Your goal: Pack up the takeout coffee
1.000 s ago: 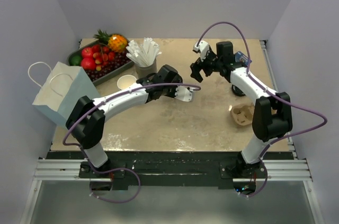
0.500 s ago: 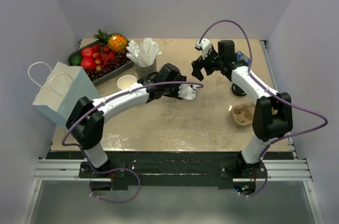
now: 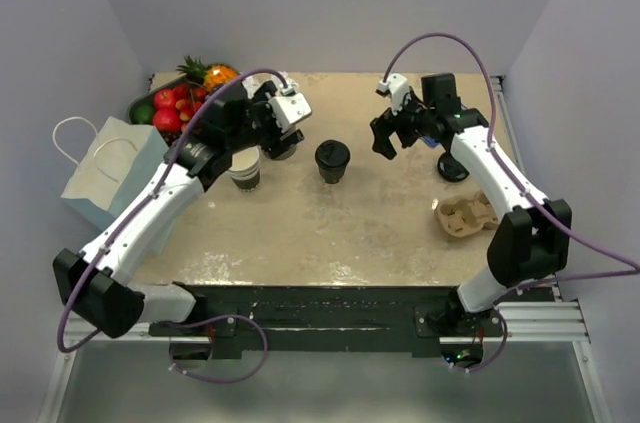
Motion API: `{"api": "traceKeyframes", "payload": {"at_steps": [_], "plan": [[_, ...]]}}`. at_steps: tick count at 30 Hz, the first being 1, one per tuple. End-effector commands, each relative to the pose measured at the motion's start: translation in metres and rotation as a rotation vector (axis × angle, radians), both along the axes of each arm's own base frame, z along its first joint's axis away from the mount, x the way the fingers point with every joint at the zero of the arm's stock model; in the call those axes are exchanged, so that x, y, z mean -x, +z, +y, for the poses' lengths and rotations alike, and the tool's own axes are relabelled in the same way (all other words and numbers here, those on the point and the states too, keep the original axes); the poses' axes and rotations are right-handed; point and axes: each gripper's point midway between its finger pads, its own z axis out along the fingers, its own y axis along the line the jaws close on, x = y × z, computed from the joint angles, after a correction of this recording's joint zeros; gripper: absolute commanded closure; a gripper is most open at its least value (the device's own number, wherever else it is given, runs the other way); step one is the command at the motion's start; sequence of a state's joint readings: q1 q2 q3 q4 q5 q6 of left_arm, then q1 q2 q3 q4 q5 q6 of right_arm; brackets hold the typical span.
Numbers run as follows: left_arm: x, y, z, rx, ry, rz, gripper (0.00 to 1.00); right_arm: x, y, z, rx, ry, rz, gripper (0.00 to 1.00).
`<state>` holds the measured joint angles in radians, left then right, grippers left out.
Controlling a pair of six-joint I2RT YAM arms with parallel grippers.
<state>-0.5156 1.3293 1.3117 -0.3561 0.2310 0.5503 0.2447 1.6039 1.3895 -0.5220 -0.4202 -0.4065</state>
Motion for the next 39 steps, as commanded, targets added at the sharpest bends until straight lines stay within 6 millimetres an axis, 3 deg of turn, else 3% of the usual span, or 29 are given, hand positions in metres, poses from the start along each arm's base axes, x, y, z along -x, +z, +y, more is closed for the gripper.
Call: {"api": "traceKeyframes", "payload": {"at_steps": [1, 2, 4, 5, 7, 8, 10, 12, 13, 14, 16, 17, 18, 20, 23, 25, 26, 27, 28, 30, 31, 34, 39], "plan": [[0.016, 0.018, 0.024, 0.081, 0.05, 0.03, 0.18, 0.039, 0.034, -0.01, 0.05, 0.08, -0.011, 0.01], [0.01, 0.046, 0.044, 0.084, 0.134, -0.036, 0.16, 0.046, 0.031, -0.009, 0.045, 0.093, 0.011, 0.01], [0.008, 0.062, 0.067, 0.052, 0.224, -0.061, 0.13, 0.051, 0.029, -0.005, 0.018, 0.098, 0.031, 0.01], [0.004, 0.082, 0.086, 0.039, 0.303, -0.109, 0.13, 0.048, 0.03, -0.003, 0.001, 0.097, 0.026, 0.01], [0.004, 0.086, 0.111, -0.037, 0.373, -0.128, 0.13, 0.045, 0.032, 0.007, -0.043, 0.113, 0.042, 0.01], [0.004, 0.092, 0.133, -0.061, 0.447, -0.149, 0.13, 0.042, 0.033, 0.011, -0.053, 0.122, 0.039, 0.01], [0.006, 0.093, 0.153, -0.092, 0.506, -0.167, 0.13, 0.032, 0.044, 0.016, -0.06, 0.129, 0.017, 0.01], [0.01, 0.096, 0.168, -0.084, 0.546, -0.182, 0.13, 0.026, 0.038, 0.015, -0.026, 0.152, 0.023, 0.03], [0.011, 0.096, 0.166, -0.066, 0.538, -0.174, 0.13, 0.021, 0.051, 0.015, -0.01, 0.173, -0.011, 0.04], [0.012, 0.094, 0.152, -0.04, 0.466, -0.155, 0.13, 0.028, 0.036, 0.007, 0.045, 0.184, 0.07, 0.08], [0.019, 0.083, 0.126, -0.003, 0.327, -0.09, 0.13, 0.024, 0.053, -0.008, 0.135, 0.269, 0.007, 0.16], [0.028, 0.075, 0.099, 0.038, 0.181, -0.038, 0.13, 0.033, 0.047, -0.019, 0.183, 0.288, 0.052, 0.21], [0.031, 0.071, 0.089, 0.064, 0.13, -0.015, 0.13, 0.031, 0.047, -0.029, 0.242, 0.325, 0.025, 0.23], [0.032, 0.065, 0.067, 0.153, 0.05, 0.044, 0.13, 0.029, 0.039, -0.053, 0.324, 0.275, 0.048, 0.28], [0.025, 0.065, 0.051, 0.241, 0.016, 0.087, 0.14, 0.029, 0.026, -0.1, 0.418, 0.08, 0.161, 0.32], [0.021, 0.065, 0.047, 0.276, 0.018, 0.096, 0.14, 0.033, 0.017, -0.138, 0.418, -0.104, 0.23, 0.3], [0.015, 0.068, 0.046, 0.293, 0.023, 0.075, 0.14, 0.04, 0.012, -0.147, 0.382, -0.196, 0.281, 0.29], [0.013, 0.068, 0.046, 0.304, 0.029, 0.071, 0.14, 0.054, -0.004, -0.155, 0.373, -0.237, 0.353, 0.29], [0.012, 0.068, 0.045, 0.319, 0.034, 0.074, 0.14, 0.066, -0.007, -0.177, 0.355, -0.315, 0.389, 0.29], [0.01, 0.067, 0.041, 0.338, 0.014, 0.063, 0.14, 0.095, -0.031, -0.19, 0.358, -0.327, 0.483, 0.3], [0.011, 0.066, 0.039, 0.342, 0.003, 0.06, 0.14, 0.106, -0.027, -0.2, 0.358, -0.339, 0.462, 0.3], [0.015, 0.063, 0.033, 0.36, -0.039, 0.048, 0.14, 0.125, -0.035, -0.211, 0.432, -0.193, 0.432, 0.29], [0.016, 0.054, 0.028, 0.364, -0.073, 0.047, 0.14, 0.112, -0.025, -0.221, 0.545, 0.049, 0.347, 0.3]]}}
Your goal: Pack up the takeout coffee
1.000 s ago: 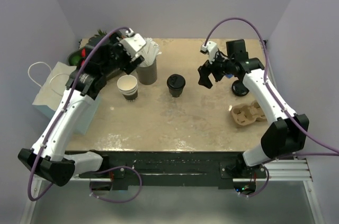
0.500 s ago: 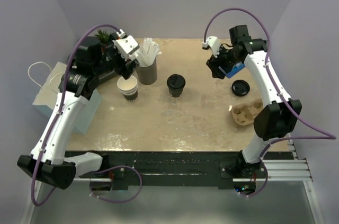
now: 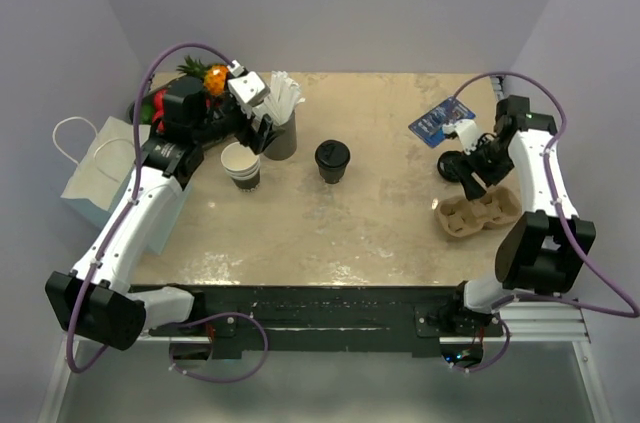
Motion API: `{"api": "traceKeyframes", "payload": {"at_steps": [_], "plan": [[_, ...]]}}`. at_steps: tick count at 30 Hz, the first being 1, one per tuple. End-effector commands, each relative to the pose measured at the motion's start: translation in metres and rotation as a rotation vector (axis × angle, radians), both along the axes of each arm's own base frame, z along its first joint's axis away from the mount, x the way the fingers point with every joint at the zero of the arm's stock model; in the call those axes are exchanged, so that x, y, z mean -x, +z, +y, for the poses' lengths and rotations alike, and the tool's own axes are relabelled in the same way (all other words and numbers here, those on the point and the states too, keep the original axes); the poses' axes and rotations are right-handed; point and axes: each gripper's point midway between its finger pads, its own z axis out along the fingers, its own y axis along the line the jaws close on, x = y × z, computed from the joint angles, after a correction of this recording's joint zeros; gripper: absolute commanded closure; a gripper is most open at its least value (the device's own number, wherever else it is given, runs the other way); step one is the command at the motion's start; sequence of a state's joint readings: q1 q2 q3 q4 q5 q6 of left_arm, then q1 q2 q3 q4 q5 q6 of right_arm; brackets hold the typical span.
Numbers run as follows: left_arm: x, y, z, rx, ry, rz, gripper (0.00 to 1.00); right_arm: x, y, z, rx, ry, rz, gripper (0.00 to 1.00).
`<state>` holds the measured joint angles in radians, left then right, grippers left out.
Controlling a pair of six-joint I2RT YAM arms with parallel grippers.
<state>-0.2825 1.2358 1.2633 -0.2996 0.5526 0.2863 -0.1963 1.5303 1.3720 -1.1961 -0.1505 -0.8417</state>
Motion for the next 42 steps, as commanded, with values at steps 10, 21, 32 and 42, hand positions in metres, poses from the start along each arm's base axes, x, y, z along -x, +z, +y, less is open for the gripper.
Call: {"api": "traceKeyframes", "payload": {"at_steps": [10, 21, 32, 42], "plan": [[0.002, 0.008, -0.009, -0.003, -0.081, -0.091, 0.14, -0.015, -0.01, -0.024, 0.22, 1.058, 0.04, 0.35], [-0.005, -0.007, 0.0, -0.07, -0.04, -0.075, 0.15, 0.017, -0.04, -0.016, 0.164, 1.309, 0.178, 0.39], [-0.013, -0.009, 0.0, -0.089, -0.034, -0.076, 0.14, 0.021, -0.06, -0.018, 0.136, 1.238, 0.22, 0.44], [-0.013, -0.011, 0.001, -0.097, -0.028, -0.069, 0.14, 0.024, -0.074, -0.018, 0.141, 1.219, 0.217, 0.47]]}}
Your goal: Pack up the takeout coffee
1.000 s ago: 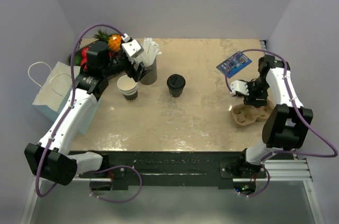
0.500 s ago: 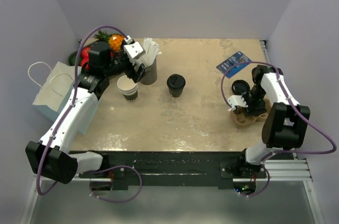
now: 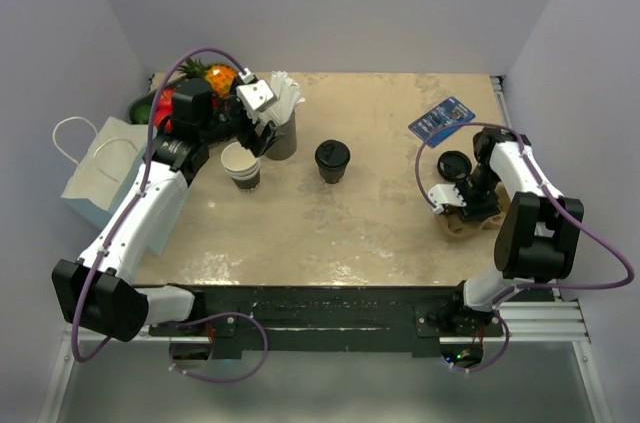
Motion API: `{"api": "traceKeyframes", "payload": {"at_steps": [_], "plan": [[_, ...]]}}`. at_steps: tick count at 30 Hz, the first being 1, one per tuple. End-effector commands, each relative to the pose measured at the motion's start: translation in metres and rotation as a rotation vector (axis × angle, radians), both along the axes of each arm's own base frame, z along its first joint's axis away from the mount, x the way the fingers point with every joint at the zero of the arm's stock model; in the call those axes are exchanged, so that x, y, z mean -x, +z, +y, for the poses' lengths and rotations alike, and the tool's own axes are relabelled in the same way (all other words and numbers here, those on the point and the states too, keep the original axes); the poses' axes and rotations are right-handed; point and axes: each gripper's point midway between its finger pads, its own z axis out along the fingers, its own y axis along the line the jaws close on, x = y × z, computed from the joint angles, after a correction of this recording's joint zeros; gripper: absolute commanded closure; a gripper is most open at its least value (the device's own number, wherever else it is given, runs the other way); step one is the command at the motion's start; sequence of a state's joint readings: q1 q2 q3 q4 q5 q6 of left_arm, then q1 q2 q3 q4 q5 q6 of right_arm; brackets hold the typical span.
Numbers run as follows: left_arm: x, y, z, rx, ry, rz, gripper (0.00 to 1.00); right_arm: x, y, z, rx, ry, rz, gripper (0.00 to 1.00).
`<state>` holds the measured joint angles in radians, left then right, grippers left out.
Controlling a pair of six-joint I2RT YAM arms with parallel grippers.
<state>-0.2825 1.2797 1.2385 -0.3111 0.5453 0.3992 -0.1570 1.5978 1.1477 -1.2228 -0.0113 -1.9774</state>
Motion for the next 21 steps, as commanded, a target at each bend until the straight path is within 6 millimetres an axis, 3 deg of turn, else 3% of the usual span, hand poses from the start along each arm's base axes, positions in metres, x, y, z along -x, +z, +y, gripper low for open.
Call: {"api": "traceKeyframes", "payload": {"at_steps": [1, 8, 10, 15, 17, 21], "plan": [[-0.003, 0.019, -0.001, 0.0, -0.008, -0.064, 0.15, -0.003, -0.004, -0.001, 0.006, 0.043, -0.008, 0.48], [-0.003, 0.019, -0.001, 0.005, -0.01, -0.068, 0.14, -0.007, -0.002, -0.008, 0.042, 0.037, -0.03, 0.55], [-0.002, 0.019, -0.001, 0.005, -0.01, -0.071, 0.14, -0.01, 0.0, -0.008, 0.042, 0.03, -0.045, 0.63], [0.001, 0.028, 0.0, 0.005, -0.016, -0.101, 0.14, -0.016, 0.03, -0.009, 0.048, -0.016, -0.099, 0.81], [0.002, 0.034, -0.001, 0.011, -0.024, -0.118, 0.14, -0.02, 0.047, -0.009, 0.05, -0.044, -0.133, 0.83], [0.005, 0.053, -0.009, 0.058, -0.061, -0.16, 0.14, -0.005, 0.073, -0.006, 0.049, -0.077, -0.162, 0.87]]}}
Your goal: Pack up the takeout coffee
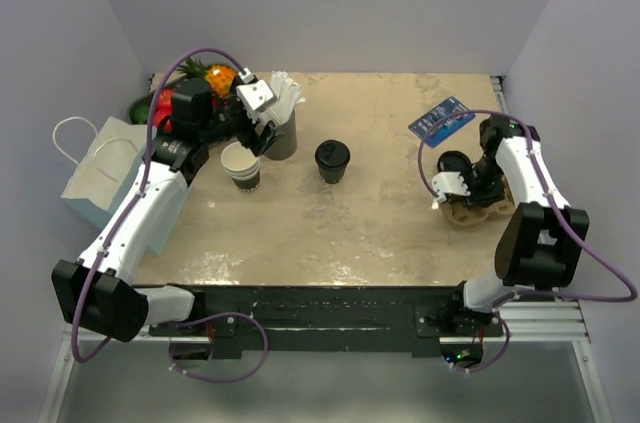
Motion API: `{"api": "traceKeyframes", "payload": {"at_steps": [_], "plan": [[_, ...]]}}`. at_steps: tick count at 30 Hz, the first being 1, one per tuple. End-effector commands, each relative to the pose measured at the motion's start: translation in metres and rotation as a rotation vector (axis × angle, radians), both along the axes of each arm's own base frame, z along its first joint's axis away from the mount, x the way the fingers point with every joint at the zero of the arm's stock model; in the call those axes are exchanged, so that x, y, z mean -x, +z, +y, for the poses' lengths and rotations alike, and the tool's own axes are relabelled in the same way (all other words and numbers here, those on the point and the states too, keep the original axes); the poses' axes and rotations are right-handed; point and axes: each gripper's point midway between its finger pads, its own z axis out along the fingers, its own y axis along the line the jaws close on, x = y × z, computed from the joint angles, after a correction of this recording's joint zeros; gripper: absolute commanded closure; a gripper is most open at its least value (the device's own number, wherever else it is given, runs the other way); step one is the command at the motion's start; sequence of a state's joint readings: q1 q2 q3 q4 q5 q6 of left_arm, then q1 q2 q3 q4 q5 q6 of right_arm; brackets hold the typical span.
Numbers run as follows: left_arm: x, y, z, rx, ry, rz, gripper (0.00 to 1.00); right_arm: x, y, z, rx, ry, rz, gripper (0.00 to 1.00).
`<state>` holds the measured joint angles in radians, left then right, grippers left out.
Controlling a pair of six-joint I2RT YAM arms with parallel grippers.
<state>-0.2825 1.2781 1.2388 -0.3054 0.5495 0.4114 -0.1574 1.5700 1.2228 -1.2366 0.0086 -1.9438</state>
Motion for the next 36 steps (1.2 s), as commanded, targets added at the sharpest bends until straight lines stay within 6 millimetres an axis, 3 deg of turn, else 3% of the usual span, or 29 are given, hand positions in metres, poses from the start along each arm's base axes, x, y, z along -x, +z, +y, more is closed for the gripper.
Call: {"api": "traceKeyframes", "payload": {"at_steps": [1, 3, 5, 8, 9, 10, 11, 14, 15, 17, 19, 21, 25, 29, 30, 31, 32, 36], "plan": [[0.005, 0.053, -0.01, 0.071, -0.062, -0.149, 0.14, 0.015, 0.049, 0.0, 0.018, -0.065, -0.084, 0.87], [0.007, 0.055, -0.014, 0.091, -0.083, -0.153, 0.14, 0.018, 0.043, -0.002, 0.031, -0.13, -0.095, 0.87], [0.006, 0.05, -0.016, 0.101, -0.088, -0.139, 0.14, 0.026, 0.022, -0.008, 0.061, -0.186, -0.052, 0.87], [0.008, 0.055, -0.019, 0.108, -0.106, -0.137, 0.14, -0.004, 0.005, -0.01, 0.006, -0.447, -0.079, 0.84], [0.01, 0.054, -0.019, 0.104, -0.11, -0.13, 0.14, 0.009, 0.006, 0.001, -0.057, -0.573, 0.024, 0.82], [0.011, 0.056, -0.02, 0.102, -0.113, -0.132, 0.14, -0.016, 0.012, 0.003, -0.113, -0.655, 0.032, 0.81], [0.012, 0.058, -0.02, 0.094, -0.118, -0.144, 0.14, -0.022, 0.018, 0.01, -0.22, -0.739, 0.049, 0.81], [0.015, 0.056, -0.021, 0.09, -0.122, -0.143, 0.14, -0.034, 0.039, 0.003, -0.218, -0.771, -0.04, 0.9], [0.014, 0.057, -0.021, 0.094, -0.123, -0.146, 0.14, -0.046, 0.042, -0.005, -0.2, -0.805, -0.117, 0.99], [0.016, 0.057, -0.022, 0.116, -0.121, -0.13, 0.14, -0.046, 0.041, -0.011, -0.178, -0.835, -0.125, 1.0], [0.018, 0.059, -0.024, 0.133, -0.125, -0.131, 0.14, -0.02, 0.03, -0.014, -0.104, -0.837, -0.011, 1.0], [0.021, 0.057, -0.024, 0.139, -0.129, -0.119, 0.14, -0.013, 0.032, -0.008, -0.133, -0.865, 0.011, 1.0], [0.026, 0.062, -0.022, 0.13, -0.128, -0.125, 0.14, -0.03, 0.063, 0.002, -0.236, -0.929, -0.072, 1.0], [0.035, 0.09, -0.019, 0.141, -0.12, -0.161, 0.14, -0.042, 0.093, 0.017, -0.353, -0.969, -0.155, 1.0], [0.03, 0.098, -0.013, 0.134, -0.068, -0.168, 0.14, -0.043, 0.098, 0.022, -0.381, -0.998, -0.158, 1.0], [0.029, 0.121, -0.007, 0.134, -0.033, -0.214, 0.14, -0.046, 0.11, 0.032, -0.439, -0.998, -0.175, 1.0], [0.029, 0.123, 0.001, 0.107, 0.012, -0.198, 0.14, -0.047, 0.116, 0.039, -0.475, -1.006, -0.178, 1.0], [0.014, 0.154, 0.068, -0.088, 0.341, -0.303, 0.13, -0.06, 0.142, 0.078, -0.654, -1.008, -0.174, 1.0]]}}
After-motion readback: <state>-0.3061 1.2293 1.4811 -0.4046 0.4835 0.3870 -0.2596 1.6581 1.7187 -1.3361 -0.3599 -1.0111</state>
